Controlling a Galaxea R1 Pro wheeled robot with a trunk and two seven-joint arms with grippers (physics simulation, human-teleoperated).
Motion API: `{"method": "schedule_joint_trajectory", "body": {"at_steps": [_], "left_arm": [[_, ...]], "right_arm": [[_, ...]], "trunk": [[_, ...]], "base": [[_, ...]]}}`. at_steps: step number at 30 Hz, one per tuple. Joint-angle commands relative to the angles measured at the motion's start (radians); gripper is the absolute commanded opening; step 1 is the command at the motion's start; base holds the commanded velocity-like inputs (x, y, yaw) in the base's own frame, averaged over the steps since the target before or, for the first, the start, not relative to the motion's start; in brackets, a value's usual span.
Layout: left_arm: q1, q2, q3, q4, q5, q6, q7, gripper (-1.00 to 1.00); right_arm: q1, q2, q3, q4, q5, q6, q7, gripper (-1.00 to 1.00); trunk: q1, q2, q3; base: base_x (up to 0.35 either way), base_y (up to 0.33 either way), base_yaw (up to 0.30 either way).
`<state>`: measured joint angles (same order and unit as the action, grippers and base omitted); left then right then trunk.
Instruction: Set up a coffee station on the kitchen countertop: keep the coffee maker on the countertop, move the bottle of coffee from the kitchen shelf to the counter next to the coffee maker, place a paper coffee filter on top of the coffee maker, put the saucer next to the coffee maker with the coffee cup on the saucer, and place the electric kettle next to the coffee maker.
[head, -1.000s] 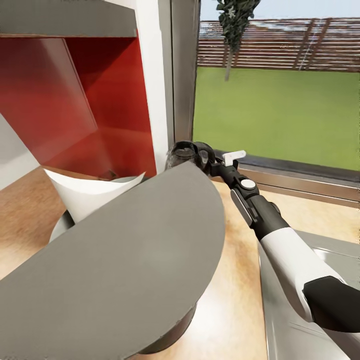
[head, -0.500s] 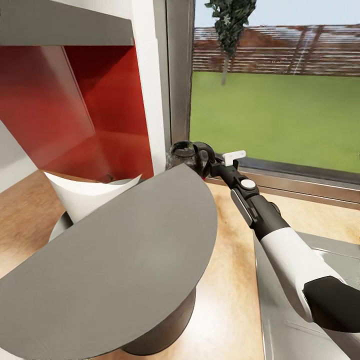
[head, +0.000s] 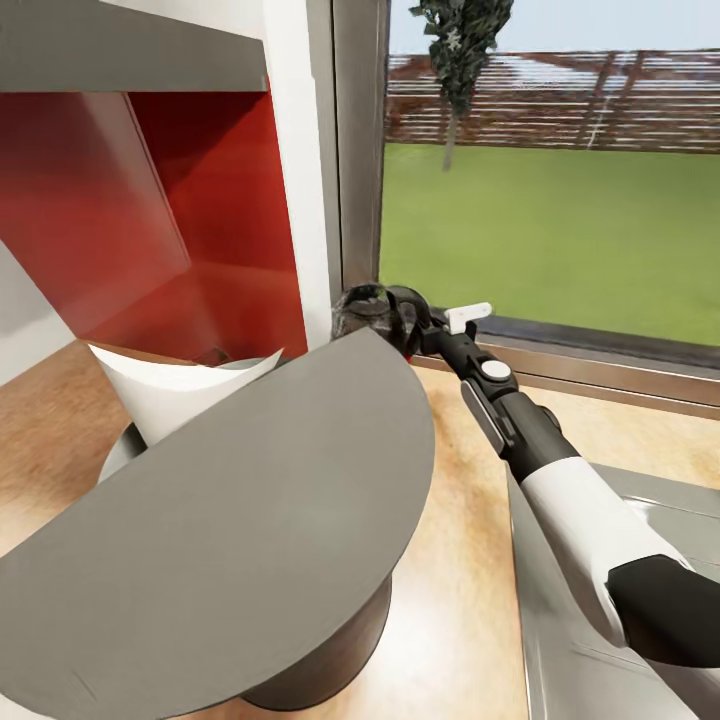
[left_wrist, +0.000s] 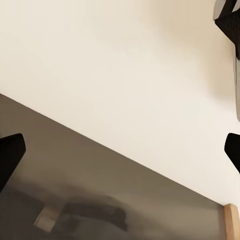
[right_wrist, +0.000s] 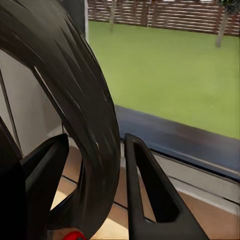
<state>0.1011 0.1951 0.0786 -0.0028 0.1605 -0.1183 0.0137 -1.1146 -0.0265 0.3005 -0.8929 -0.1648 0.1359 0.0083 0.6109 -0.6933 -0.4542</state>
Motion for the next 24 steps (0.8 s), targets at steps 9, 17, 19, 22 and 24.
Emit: {"method": "schedule_joint_trajectory", "body": {"at_steps": [9, 17, 19, 22, 24], "left_arm": [[0.001, 0.0, 0.007, 0.0, 0.001, -0.003, 0.0, 1.0], [0.001, -0.001, 0.007, 0.0, 0.001, -0.003, 0.0, 1.0], [0.001, -0.001, 0.007, 0.0, 0.001, -0.003, 0.0, 1.0], [0.001, 0.0, 0.007, 0.0, 0.001, -0.003, 0.0, 1.0], [0.001, 0.001, 0.007, 0.0, 0.001, -0.003, 0.0, 1.0]], "right_arm": [[-0.001, -0.001, 0.002, -0.003, -0.012, 0.002, 0.004, -1.0], [-0.001, -0.001, 0.002, -0.003, -0.013, 0.002, 0.004, -1.0], [-0.001, -0.001, 0.002, -0.003, -0.012, 0.002, 0.004, -1.0], [-0.001, -0.001, 0.002, -0.003, -0.012, 0.002, 0.004, -1.0], [-0.001, -0.001, 0.002, -0.003, -0.012, 0.002, 0.004, -1.0]], "trunk": [[0.0, -0.001, -0.001], [0.0, -0.001, -0.001], [0.0, -0.001, -0.001], [0.0, -0.001, -0.001], [0.0, -0.001, -0.001]], "base": [[0.0, -0.037, 0.0], [-0.134, -0.225, 0.0], [-0.271, -0.176, 0.0], [-0.274, -0.172, 0.0], [-0.218, -0.192, 0.0]]}}
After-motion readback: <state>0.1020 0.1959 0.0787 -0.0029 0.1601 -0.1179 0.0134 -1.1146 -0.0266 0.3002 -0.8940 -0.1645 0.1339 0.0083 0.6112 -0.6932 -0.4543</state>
